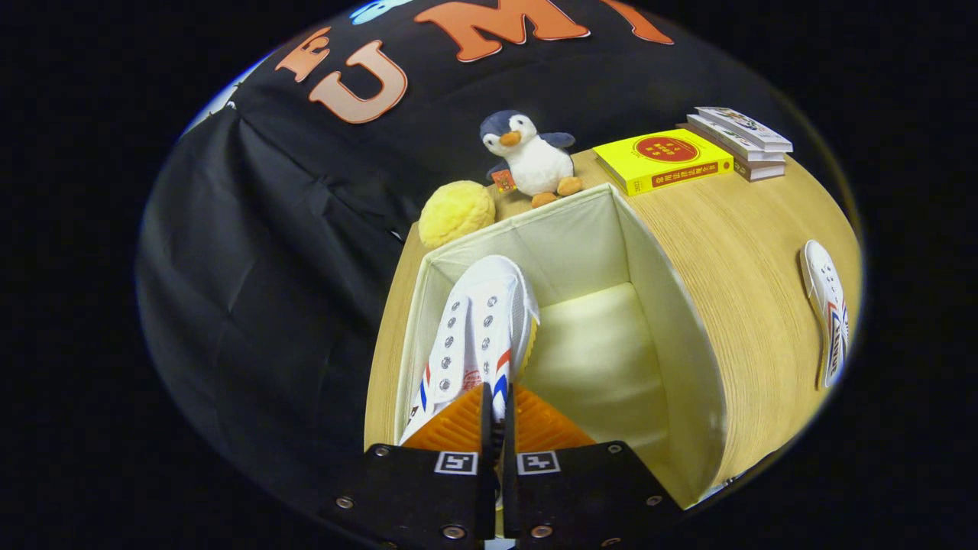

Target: Open the storage box then place both shoes into the box .Put the left shoe in first, then the right shoe, with the right side of both shoes facing outward in a uniform manner.

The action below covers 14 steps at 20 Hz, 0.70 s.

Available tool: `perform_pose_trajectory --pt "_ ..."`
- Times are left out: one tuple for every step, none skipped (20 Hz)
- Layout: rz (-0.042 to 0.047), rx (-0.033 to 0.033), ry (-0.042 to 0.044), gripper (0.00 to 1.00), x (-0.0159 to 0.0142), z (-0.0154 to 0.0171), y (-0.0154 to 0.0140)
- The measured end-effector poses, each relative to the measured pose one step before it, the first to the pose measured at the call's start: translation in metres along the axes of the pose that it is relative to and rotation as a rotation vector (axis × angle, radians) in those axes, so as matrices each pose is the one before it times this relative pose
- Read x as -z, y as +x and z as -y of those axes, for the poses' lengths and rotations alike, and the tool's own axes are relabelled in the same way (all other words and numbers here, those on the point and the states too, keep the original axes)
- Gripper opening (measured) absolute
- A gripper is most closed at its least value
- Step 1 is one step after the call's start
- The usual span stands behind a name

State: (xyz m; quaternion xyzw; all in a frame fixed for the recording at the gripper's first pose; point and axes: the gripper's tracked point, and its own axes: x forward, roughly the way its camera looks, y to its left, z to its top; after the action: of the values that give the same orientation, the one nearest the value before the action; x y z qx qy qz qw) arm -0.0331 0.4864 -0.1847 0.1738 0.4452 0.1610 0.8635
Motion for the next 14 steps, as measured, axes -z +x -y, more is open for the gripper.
perform_pose_trajectory --pt "0.01228 -0.04729 0.02229 0.1 -0.00551 -0.00964 0.00086" --pt "0.01777 -0.02659 0.01398 0.23 -0.00647 -0.00818 -0.00599" --pt "0.01206 -0.00931 -0.00467 0.34 -0.00583 -0.00026 -0.00513" --pt "0.01276 0.00603 -0.01847 0.46 -0.00622 0.00164 -0.00615" --pt "0.01592 0.00388 -0.0152 0.57 -0.00555 0.00234 -0.00569" --pt "0.01319 -0.00198 -0.00688 0.67 -0.0045 0.00264 -0.00599" --pt "0.01269 -0.00308 0.00117 0.76 -0.00532 0.00257 -0.00724" --pt "0.01226 -0.00404 0.00147 0.87 -0.00535 0.00356 -0.0075" --pt "0.01324 -0.00214 -0.00148 0.92 -0.00625 0.00418 -0.00726" --pt "0.01595 -0.00142 -0.00463 0.96 -0.00668 0.00436 -0.00749" --pt "0.01796 0.00589 -0.00389 0.97 -0.00752 0.00757 -0.00983" --pt "0.02062 0.00429 -0.00367 0.98 -0.00847 0.00732 -0.00824" --pt "0.02172 -0.00039 0.0011 0.98 -0.00814 0.00699 -0.00693" --pt "0.01435 -0.00088 0.01144 0.98 -0.00804 0.00804 -0.00729"
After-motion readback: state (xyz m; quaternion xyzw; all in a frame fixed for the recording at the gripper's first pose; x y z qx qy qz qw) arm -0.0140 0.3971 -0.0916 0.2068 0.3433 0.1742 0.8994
